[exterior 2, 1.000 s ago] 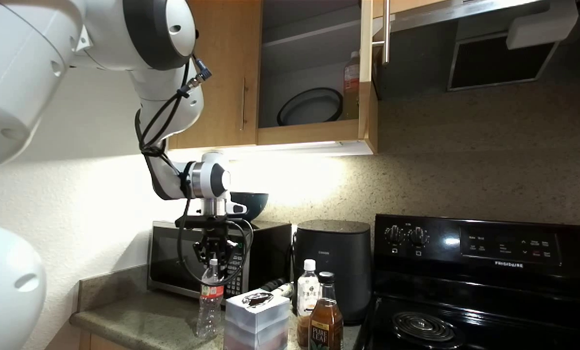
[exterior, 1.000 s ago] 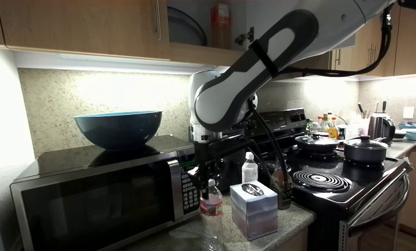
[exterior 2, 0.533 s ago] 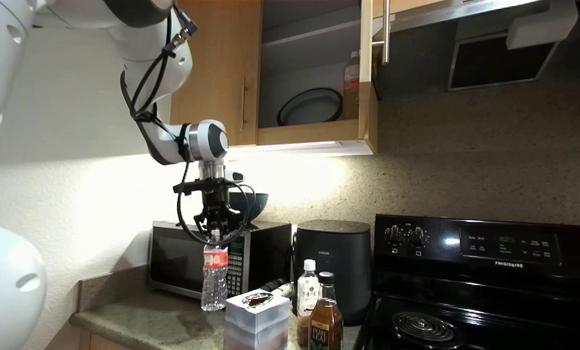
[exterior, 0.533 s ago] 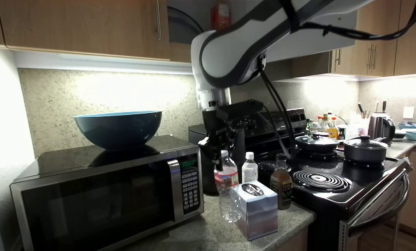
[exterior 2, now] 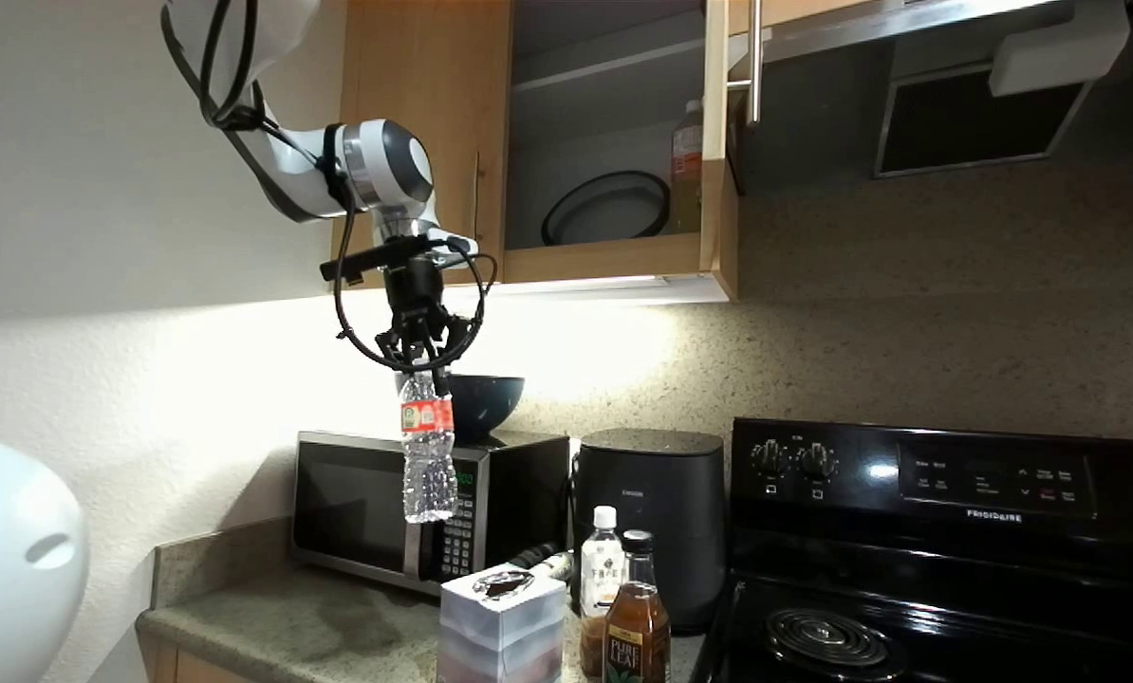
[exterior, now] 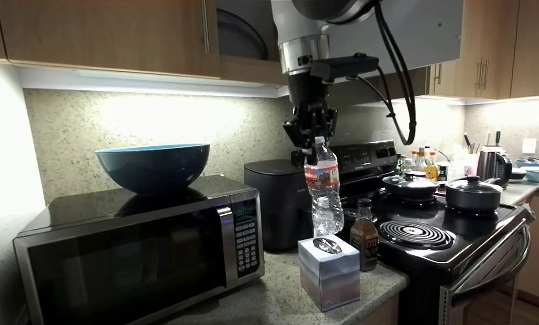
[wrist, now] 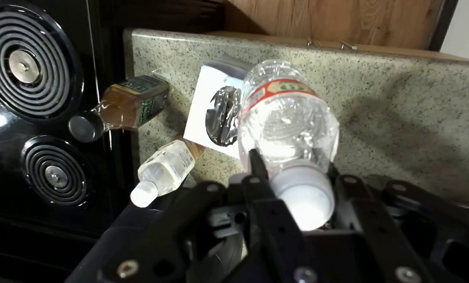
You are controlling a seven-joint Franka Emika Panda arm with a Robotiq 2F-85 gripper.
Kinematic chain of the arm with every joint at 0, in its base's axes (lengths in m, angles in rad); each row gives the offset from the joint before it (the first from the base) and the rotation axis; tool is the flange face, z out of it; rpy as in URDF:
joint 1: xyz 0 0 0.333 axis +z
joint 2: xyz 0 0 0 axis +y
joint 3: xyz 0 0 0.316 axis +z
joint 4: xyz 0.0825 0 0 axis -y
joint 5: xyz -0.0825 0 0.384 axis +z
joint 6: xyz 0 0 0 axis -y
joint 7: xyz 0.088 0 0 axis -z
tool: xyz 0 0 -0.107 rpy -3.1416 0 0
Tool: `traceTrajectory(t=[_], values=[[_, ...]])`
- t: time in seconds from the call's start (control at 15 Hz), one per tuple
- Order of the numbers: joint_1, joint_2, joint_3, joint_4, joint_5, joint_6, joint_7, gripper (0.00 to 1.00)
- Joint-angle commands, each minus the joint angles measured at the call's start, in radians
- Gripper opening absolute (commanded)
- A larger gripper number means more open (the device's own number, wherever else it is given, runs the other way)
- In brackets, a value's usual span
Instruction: Put the bottle in the top cabinet, then put it back on the counter
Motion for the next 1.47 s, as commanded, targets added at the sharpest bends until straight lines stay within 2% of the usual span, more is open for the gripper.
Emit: traceTrajectory(t=[0.0,0.13,0.2,0.53,0.87,1.4], values=[[-0.024,0.002,0.023,0.002,0.003,-0.003,-0.002,0.32],[-0.024,0.006,0.023,-0.002,0.003,-0.003,-0.002,0.32],[-0.024,0.006,0.023,-0.003,0.003,-0.003,-0.001,0.11],[-0.063,-0.011,0.007,0.087,-0.027,0.043,0.081,0.11],[-0.101,-0.019,0.022,0.188,-0.141,0.118,0.219,0.11],[-0.119,-0.043,0.059,0.242,-0.373,0.270,0.580,0.11]])
